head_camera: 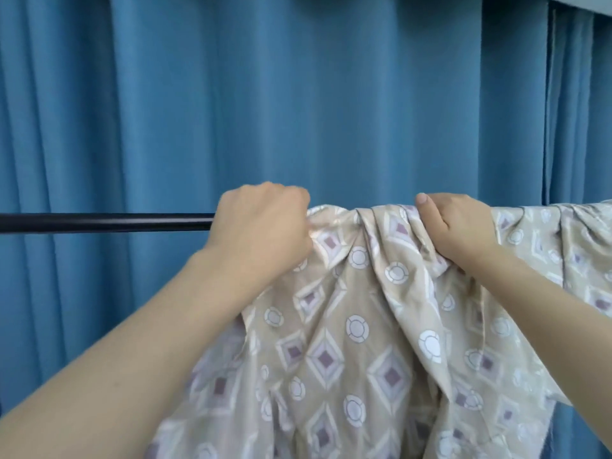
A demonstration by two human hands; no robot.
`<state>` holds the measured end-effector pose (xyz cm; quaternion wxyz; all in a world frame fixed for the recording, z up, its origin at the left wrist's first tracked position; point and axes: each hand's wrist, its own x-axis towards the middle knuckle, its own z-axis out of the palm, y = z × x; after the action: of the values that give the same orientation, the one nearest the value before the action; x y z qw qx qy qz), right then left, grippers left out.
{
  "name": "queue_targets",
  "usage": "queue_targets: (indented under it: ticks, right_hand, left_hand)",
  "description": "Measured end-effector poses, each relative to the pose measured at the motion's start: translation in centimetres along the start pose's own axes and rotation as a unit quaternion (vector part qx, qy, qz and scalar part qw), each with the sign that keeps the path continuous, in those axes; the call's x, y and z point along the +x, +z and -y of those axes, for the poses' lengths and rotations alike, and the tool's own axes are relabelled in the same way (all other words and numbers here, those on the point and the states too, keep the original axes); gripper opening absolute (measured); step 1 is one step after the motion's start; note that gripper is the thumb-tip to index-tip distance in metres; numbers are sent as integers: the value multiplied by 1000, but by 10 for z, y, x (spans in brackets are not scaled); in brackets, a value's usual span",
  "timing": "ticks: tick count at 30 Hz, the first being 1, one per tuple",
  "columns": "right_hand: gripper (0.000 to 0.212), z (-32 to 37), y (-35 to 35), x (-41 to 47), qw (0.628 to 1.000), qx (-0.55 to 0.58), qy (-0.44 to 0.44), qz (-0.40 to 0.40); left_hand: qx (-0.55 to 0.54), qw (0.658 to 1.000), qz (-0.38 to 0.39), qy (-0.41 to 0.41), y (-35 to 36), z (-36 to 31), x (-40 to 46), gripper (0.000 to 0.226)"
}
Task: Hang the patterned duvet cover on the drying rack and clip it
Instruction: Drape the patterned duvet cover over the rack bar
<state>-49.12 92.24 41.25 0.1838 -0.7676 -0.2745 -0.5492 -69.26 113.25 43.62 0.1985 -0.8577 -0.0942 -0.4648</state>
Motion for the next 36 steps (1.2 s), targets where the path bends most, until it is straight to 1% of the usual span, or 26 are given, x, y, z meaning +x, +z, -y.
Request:
queue_targets:
  ticks: [1,4,5,6,7,8,9,10,11,12,13,14,15,16,17,18,19,20,21,24,26,28,29,32,34,36]
  right_hand:
    - [51,0,-2,-1,1000,1,3,-2]
    - [51,1,-4,-1,1000,0,17,-9]
    - [51,1,-4,-1,1000,-3,19,-8]
    - [51,0,-3,-1,1000,-5,21,-7]
    - [52,0,-3,0,1000,-6,25,-3]
    - [53,-1,-2,0,1000,-9,30,1]
    - [53,-3,-1,0,999,-12,35,4]
    - [53,-5,-1,1,999,-14,39,6]
    - [52,-6,-1,2,999,-15,42,8]
    - [51,-6,0,2,999,-16,42,10]
    - [49,-6,1,3,999,-17,42,13]
    - [49,-5,1,3,999,-18,42,15]
    - [49,-4,2,3,999,-17,41,16]
    - [49,-2,2,2,999,-19,42,19]
    - [49,1,2,2,998,-21,48,24]
    - [49,6,0,3,997,-20,60,32]
    - [49,14,-2,4,997,-19,68,40]
    - [50,26,-5,6,996,-14,67,48]
    - [52,39,-8,8,997,-2,48,60]
    - [63,96,-19,12,986,91,-69,122]
    - [64,132,-24,19,971,133,-100,171]
    - [65,160,-24,30,965,142,-94,201]
    - [65,170,-23,34,966,136,-87,201]
    - [65,183,-14,35,979,109,-65,162]
    - [66,179,-7,32,986,84,-41,138]
    - [67,175,-2,30,990,61,-20,126]
  left_hand:
    - [-32,999,-12,-10,0,3,4,7]
    - [-154,984,-88,-27,1,9,11,12]
    - [-201,971,-118,-42,3,11,11,14]
    - [-262,951,-146,-76,4,17,11,15]
    - [-333,919,-167,-130,2,25,12,15]
    - [-427,864,-177,-202,-1,35,15,14]
    - [-540,777,-183,-267,-4,47,19,14]
    - [-666,655,-175,-312,-11,57,22,15]
    - [-762,528,-164,-337,-15,66,23,18]
    - [-808,456,-156,-340,-19,75,21,20]
    - [-813,461,-152,-321,-23,79,17,19]
    - [-776,537,-155,-291,-28,80,11,16]
    - [-694,656,-160,-249,-30,77,5,13]
    - [-567,785,-154,-197,-31,71,-5,9]
    - [-405,893,-123,-152,-30,63,-14,5]
    - [-239,961,-74,-117,-27,54,-22,14]
    - [-102,990,-36,-87,-20,47,-28,21]
    - [-21,998,-30,-60,-14,41,-31,23]
    - [-1,998,-33,-45,-11,37,-32,20]
    - [-60,997,-32,-38,-7,37,-26,16]
    - [-128,991,-34,-24,-10,32,-25,19]
    - [-159,985,-53,-25,-15,34,-29,17]
    - [-155,985,-70,-24,-15,39,-31,14]
    - [-124,985,-112,-35,-14,74,-37,9]
    - [-79,986,-142,-42,-11,109,-40,9]
    - [-14,989,-126,-80,-8,146,-43,10]
